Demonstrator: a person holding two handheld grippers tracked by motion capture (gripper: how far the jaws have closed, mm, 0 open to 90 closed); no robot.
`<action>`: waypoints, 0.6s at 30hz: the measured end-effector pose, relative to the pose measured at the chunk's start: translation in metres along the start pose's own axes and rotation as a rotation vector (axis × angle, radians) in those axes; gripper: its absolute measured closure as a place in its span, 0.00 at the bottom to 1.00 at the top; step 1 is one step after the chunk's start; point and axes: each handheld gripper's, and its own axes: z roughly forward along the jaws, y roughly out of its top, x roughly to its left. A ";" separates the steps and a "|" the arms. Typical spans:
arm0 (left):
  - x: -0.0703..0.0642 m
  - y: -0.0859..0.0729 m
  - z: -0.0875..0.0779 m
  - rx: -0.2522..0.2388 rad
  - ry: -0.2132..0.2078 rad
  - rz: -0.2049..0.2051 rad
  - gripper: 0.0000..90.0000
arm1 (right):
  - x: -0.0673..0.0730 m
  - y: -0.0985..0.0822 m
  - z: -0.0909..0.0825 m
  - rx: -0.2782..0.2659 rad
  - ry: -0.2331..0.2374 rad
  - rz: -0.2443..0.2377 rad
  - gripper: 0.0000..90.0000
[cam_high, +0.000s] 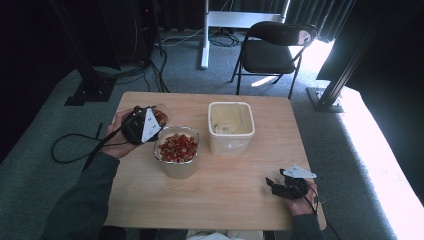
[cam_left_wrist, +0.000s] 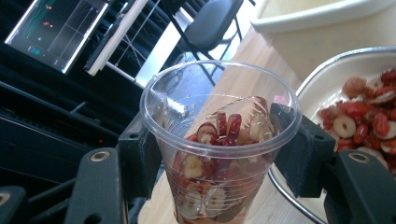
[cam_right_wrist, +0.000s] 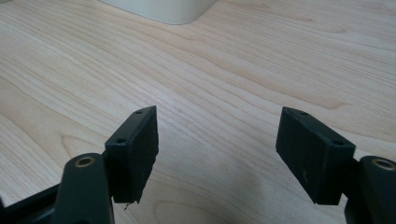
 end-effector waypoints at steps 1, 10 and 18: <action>-0.001 0.001 0.000 0.004 -0.001 0.012 0.44 | 0.000 0.000 0.000 0.001 -0.001 -0.001 0.32; -0.008 0.003 0.001 0.039 0.010 0.099 0.44 | 0.001 0.000 0.001 0.004 0.002 -0.004 0.33; -0.015 0.008 0.003 0.075 0.022 0.197 0.44 | 0.001 0.000 0.001 0.005 0.002 -0.006 0.32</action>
